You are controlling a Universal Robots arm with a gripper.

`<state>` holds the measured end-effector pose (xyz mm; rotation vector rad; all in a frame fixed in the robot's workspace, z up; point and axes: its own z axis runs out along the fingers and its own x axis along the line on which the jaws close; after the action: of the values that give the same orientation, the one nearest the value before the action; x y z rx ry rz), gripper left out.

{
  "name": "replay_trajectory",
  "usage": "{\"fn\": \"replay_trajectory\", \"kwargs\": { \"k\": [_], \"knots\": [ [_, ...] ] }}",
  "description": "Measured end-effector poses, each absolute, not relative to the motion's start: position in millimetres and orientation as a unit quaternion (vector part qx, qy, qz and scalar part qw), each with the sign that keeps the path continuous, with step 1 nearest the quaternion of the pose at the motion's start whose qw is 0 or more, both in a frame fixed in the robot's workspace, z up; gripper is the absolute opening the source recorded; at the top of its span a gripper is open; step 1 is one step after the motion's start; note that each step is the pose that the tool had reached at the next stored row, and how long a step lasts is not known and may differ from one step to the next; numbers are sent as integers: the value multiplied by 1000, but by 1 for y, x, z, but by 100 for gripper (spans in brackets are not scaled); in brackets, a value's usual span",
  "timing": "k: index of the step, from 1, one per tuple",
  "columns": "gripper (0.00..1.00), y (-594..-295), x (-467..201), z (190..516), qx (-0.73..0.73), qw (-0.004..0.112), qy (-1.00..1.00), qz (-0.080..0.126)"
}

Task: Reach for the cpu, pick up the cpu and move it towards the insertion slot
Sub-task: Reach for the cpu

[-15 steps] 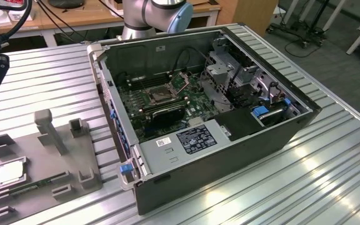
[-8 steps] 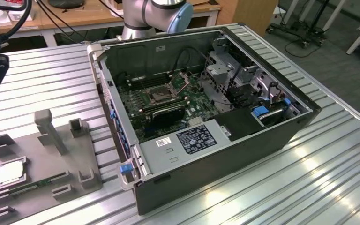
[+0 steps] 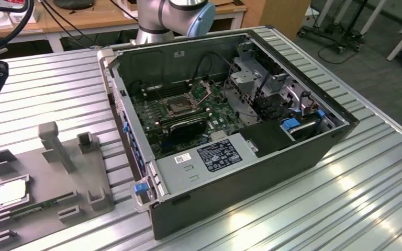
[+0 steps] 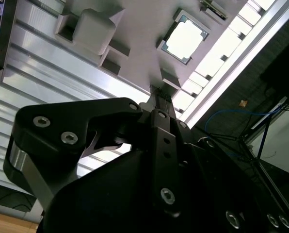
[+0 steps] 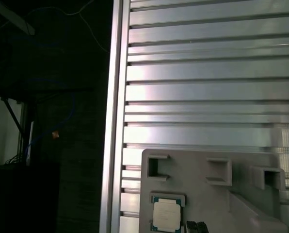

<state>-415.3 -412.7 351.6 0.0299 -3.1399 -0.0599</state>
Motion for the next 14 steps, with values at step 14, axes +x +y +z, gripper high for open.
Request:
{"fn": "replay_trajectory", "kwargs": {
  "k": [14],
  "knots": [
    [11,-413,-417,350,10,0,-1000,-19]
  ]
}}
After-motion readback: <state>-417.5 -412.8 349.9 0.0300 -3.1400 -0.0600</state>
